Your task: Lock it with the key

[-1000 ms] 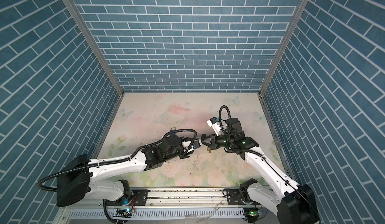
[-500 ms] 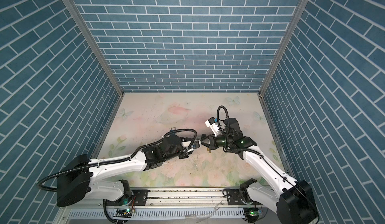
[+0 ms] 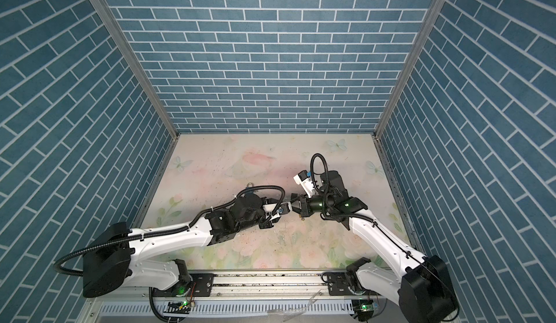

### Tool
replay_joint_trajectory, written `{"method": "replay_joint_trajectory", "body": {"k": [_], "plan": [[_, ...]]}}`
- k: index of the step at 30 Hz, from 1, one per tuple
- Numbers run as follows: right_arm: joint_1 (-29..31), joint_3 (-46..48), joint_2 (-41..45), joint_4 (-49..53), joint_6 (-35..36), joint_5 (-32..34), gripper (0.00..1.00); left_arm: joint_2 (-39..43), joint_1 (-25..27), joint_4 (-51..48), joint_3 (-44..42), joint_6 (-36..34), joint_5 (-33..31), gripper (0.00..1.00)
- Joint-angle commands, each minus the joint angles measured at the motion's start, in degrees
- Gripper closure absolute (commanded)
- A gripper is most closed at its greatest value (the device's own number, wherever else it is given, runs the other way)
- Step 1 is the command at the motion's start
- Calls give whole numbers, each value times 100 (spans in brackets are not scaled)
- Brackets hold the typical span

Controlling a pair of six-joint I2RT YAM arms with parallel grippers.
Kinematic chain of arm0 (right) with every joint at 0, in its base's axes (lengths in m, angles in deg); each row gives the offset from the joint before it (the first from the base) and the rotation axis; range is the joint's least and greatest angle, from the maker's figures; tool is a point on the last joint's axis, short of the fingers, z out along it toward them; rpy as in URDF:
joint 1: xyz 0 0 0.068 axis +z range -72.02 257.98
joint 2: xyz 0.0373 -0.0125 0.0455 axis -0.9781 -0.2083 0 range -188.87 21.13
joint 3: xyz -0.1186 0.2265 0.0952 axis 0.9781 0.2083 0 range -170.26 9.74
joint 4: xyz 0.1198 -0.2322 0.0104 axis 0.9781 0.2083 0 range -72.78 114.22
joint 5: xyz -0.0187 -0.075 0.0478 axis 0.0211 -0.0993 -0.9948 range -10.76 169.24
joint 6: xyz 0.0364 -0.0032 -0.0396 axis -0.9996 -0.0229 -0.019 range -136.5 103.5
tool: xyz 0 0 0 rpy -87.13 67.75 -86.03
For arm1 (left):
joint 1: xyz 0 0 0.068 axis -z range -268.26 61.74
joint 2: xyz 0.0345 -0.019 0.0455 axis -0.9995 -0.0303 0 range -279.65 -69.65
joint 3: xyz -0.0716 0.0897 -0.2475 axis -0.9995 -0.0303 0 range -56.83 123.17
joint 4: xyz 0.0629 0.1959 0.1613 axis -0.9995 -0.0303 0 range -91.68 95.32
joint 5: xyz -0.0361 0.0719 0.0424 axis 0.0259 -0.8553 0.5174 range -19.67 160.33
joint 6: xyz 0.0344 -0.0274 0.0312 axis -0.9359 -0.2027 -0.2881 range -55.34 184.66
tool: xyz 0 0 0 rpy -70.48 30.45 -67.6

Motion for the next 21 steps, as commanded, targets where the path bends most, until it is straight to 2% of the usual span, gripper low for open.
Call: {"method": "replay_joint_trajectory", "body": {"k": [1, 14, 17, 21], "plan": [[215, 43, -72, -229, 71, -469, 100, 80, 3, 605, 243, -90, 249, 100], [223, -76, -543, -67, -9, 74, 100, 312, 10, 1068, 158, 262, 205, 100], [215, -185, -384, 41, -21, 266, 94, 330, -47, 1186, 59, 460, 156, 100], [152, -396, 21, 207, -102, 608, 81, 425, -144, 1355, -139, 879, 55, 100]]}}
